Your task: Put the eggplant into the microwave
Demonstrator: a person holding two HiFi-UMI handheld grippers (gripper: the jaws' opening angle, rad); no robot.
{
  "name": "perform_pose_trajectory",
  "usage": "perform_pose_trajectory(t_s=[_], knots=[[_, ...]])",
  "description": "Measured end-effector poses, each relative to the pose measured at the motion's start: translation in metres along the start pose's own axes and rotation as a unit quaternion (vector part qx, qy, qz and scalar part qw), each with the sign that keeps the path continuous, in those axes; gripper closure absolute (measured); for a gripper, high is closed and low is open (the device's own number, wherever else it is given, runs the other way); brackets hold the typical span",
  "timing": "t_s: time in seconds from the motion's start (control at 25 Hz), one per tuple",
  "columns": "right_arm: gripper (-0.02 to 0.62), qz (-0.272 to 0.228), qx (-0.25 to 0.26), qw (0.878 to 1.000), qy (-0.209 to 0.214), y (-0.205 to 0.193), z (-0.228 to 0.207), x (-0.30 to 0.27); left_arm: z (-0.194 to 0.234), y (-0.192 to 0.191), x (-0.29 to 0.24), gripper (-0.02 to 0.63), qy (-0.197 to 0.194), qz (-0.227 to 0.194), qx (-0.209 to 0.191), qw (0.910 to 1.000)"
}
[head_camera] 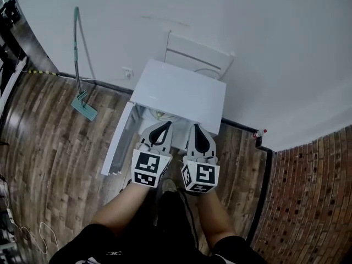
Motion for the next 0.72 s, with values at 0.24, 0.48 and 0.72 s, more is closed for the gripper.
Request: perform_pose_trajectory(t_s=[0.24,0.48,0.72], knots=[[0.583,0.022,-0.024,0.999,0.0,0.109,-0.021,0.022,-0.032,0.119,0.013,0.607,0.006,-0.001,-0.012,0.9999],[0.583,0.023,-0.026,0.999,0.028,0.16,-0.057,0.012,-0.052,0.178,-0.01,0.607,0.03,-0.018,-0.003,0.9994],[0.583,0.012,-0.029,0.998,0.051,0.184,-0.085,-0.001,-0.06,0.195,-0.02,0.607,0.056,-0.022,0.002,0.9982]])
Point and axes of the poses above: the fingertips, and each gripper's own axes: x backward along the fingers, z to its left, y out of its top, the point moved 1 cm from there along x, backward along the fingers, and after that the axes turned 4 degrees about x, right-handed, at the moved point
